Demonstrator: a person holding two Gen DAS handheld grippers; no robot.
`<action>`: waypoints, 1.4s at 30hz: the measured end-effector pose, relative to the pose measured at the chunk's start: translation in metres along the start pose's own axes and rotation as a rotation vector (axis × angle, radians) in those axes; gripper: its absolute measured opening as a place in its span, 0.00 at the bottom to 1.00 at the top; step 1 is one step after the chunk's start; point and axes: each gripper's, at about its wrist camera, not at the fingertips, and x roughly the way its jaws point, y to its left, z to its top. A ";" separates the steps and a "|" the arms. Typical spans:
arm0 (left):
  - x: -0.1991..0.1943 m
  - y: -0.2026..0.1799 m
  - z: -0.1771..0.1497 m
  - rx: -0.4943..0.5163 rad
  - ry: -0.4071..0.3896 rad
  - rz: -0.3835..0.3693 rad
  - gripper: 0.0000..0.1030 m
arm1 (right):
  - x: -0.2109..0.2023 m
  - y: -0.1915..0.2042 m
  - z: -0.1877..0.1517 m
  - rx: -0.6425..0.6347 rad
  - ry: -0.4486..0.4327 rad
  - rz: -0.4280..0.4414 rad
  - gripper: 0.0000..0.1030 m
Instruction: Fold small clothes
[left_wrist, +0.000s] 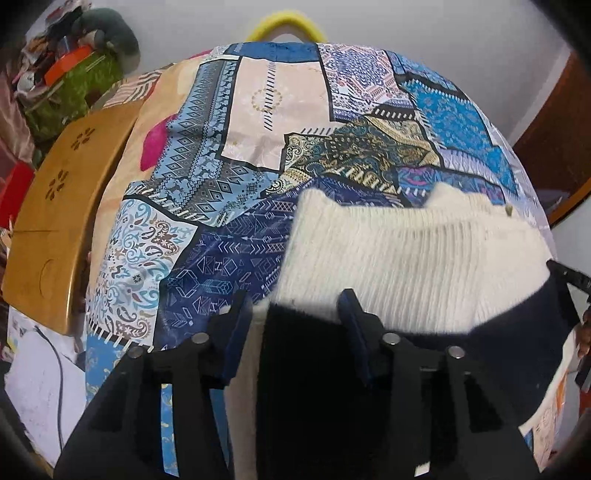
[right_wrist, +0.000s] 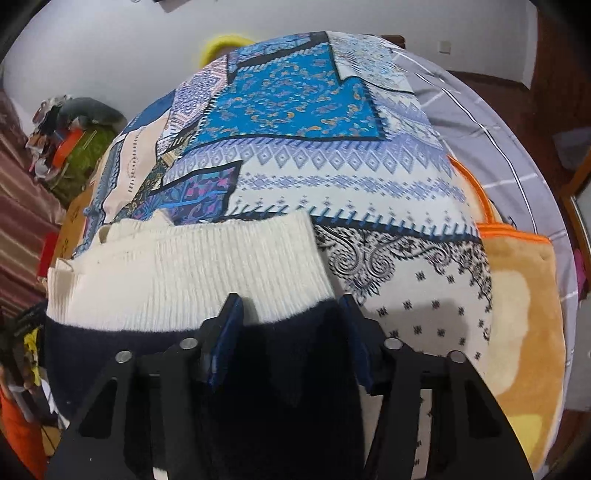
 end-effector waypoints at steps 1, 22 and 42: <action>0.000 0.000 0.001 0.001 -0.007 0.000 0.38 | 0.001 0.003 0.000 -0.012 -0.001 -0.001 0.40; 0.006 0.001 -0.004 0.031 -0.048 0.134 0.11 | -0.009 0.007 0.003 -0.107 -0.120 -0.181 0.08; -0.028 0.002 -0.025 0.035 -0.053 0.105 0.31 | -0.042 0.054 -0.025 -0.264 -0.107 -0.214 0.37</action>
